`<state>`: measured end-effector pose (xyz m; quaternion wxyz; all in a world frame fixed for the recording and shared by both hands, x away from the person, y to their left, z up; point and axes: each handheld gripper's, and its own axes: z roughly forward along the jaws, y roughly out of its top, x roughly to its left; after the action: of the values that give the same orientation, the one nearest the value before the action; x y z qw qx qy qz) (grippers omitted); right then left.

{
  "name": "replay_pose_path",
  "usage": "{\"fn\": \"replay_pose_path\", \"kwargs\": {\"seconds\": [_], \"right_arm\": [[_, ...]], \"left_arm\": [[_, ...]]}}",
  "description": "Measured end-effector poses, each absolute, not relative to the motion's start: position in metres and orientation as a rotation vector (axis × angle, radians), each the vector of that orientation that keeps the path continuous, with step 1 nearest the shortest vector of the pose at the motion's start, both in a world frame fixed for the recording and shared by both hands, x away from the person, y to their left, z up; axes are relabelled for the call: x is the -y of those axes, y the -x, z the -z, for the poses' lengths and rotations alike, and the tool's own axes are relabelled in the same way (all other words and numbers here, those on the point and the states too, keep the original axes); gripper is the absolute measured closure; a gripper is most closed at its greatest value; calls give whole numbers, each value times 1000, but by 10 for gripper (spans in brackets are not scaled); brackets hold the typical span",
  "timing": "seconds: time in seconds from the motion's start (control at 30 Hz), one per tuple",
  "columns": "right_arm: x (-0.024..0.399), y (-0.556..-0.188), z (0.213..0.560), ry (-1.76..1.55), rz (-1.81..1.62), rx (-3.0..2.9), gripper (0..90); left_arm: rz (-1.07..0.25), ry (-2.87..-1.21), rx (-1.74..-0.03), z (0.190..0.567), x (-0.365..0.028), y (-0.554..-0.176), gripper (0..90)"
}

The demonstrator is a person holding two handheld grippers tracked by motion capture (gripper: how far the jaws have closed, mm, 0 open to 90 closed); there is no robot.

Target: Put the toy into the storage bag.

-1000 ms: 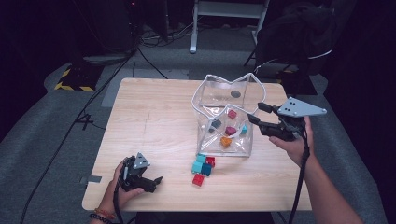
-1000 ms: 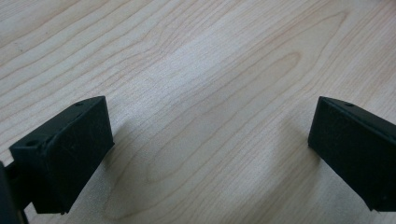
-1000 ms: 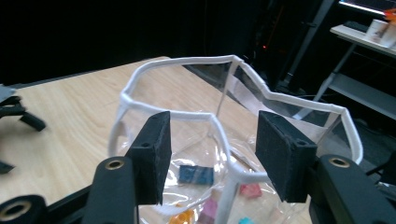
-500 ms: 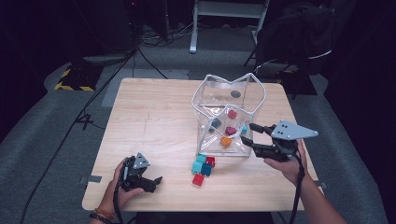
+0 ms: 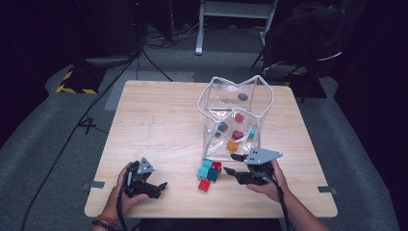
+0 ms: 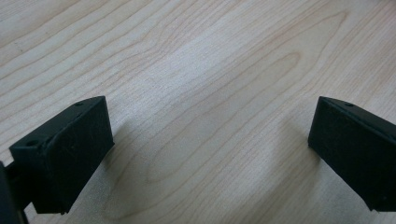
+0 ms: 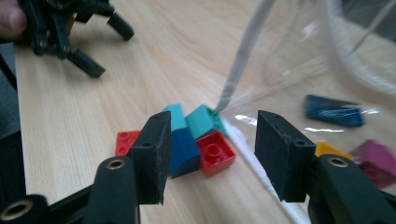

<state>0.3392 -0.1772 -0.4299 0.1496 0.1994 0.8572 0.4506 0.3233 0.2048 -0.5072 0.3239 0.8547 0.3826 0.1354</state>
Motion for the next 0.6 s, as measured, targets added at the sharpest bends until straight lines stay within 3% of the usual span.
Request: {"fn": "replay_pose_path", "kwargs": {"seconds": [0.5, 0.6], "right_arm": [[142, -349, 479, -513, -1224, -2554, 473], [140, -349, 486, -503, -1195, -2567, 506]], "left_arm": [[-355, -2242, -1004, 507, -205, -323, 1], [-354, -2241, -1004, 507, -205, -323, 1]]}}
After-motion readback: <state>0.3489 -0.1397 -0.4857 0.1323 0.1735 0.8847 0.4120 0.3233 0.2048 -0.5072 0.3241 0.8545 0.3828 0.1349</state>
